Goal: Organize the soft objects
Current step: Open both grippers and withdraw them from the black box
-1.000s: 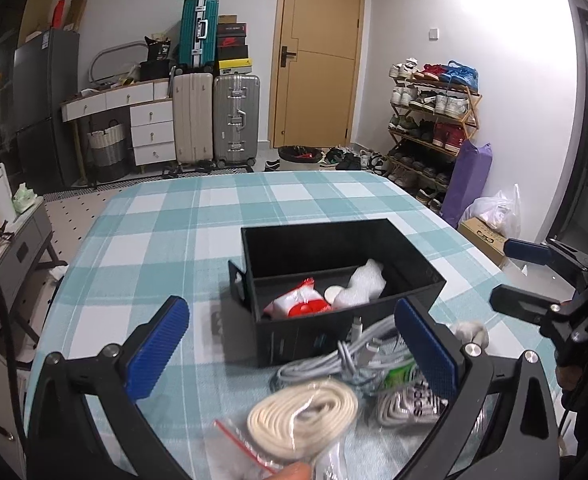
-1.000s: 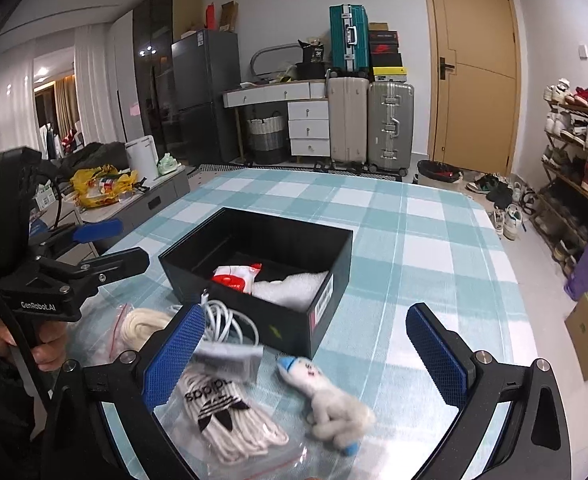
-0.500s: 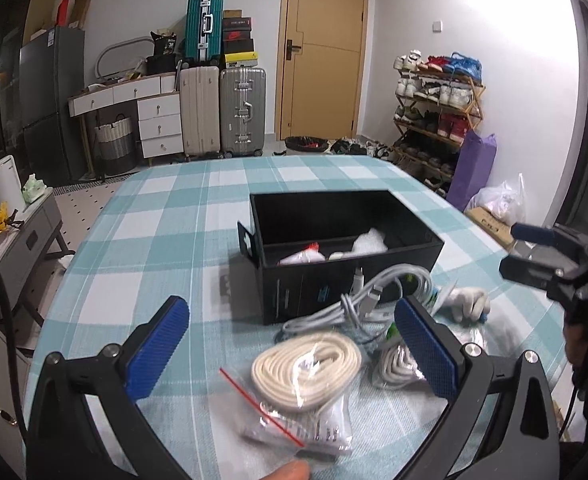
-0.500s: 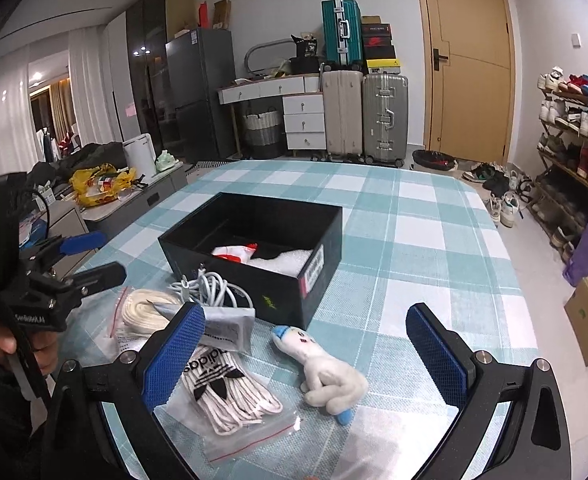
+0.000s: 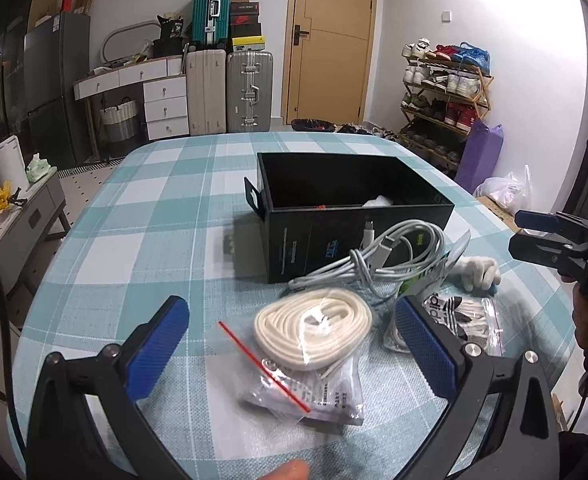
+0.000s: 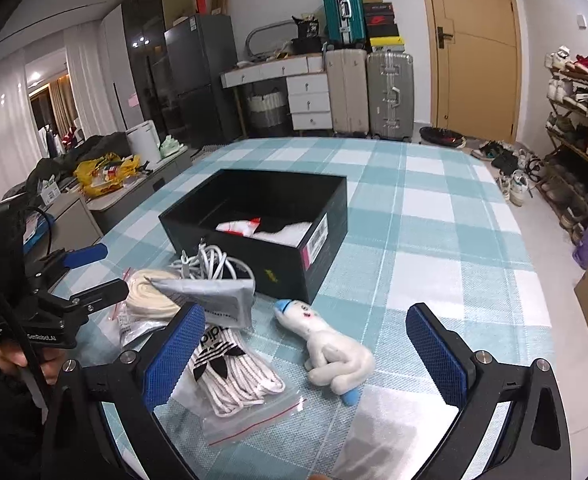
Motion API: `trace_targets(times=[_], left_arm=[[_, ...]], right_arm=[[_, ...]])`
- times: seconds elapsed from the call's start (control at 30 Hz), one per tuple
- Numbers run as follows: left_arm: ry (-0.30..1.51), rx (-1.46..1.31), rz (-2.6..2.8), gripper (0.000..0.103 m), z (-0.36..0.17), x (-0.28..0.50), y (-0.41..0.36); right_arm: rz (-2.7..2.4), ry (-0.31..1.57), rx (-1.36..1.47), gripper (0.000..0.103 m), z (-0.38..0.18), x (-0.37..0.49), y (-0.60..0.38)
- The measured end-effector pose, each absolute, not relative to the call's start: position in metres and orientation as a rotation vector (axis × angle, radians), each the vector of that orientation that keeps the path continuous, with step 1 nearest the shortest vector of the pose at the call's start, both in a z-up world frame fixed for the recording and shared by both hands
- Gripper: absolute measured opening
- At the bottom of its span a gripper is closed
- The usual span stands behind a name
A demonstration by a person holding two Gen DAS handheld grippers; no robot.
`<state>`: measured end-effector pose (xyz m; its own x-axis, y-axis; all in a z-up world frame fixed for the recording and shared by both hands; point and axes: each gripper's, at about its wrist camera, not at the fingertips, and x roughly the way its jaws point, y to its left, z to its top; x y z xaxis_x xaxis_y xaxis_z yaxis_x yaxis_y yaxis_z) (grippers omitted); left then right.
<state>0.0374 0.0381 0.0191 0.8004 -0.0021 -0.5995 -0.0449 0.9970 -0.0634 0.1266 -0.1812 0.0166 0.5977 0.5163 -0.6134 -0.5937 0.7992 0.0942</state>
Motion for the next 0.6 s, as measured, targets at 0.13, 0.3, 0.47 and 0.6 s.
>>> trace_targets(times=[0.13, 0.3, 0.47, 0.6], left_arm=[[0.649, -0.058, 0.029, 0.103, 0.014, 0.038, 0.037], [0.66, -0.052, 0.022, 0.103, 0.009, 0.04, 0.037], [0.669, -0.043, 0.012, 0.103, 0.007, 0.041, 0.036], [0.68, -0.033, 0.012, 0.103, 0.005, 0.042, 0.036]], right_arm=[[0.657, 0.705, -0.13, 0.102, 0.009, 0.129, -0.177], [0.671, 0.708, -0.139, 0.102, 0.007, 0.127, -0.175], [0.736, 0.693, -0.164, 0.102, 0.007, 0.118, -0.169], [0.779, 0.696, -0.188, 0.102, 0.004, 0.112, -0.162]])
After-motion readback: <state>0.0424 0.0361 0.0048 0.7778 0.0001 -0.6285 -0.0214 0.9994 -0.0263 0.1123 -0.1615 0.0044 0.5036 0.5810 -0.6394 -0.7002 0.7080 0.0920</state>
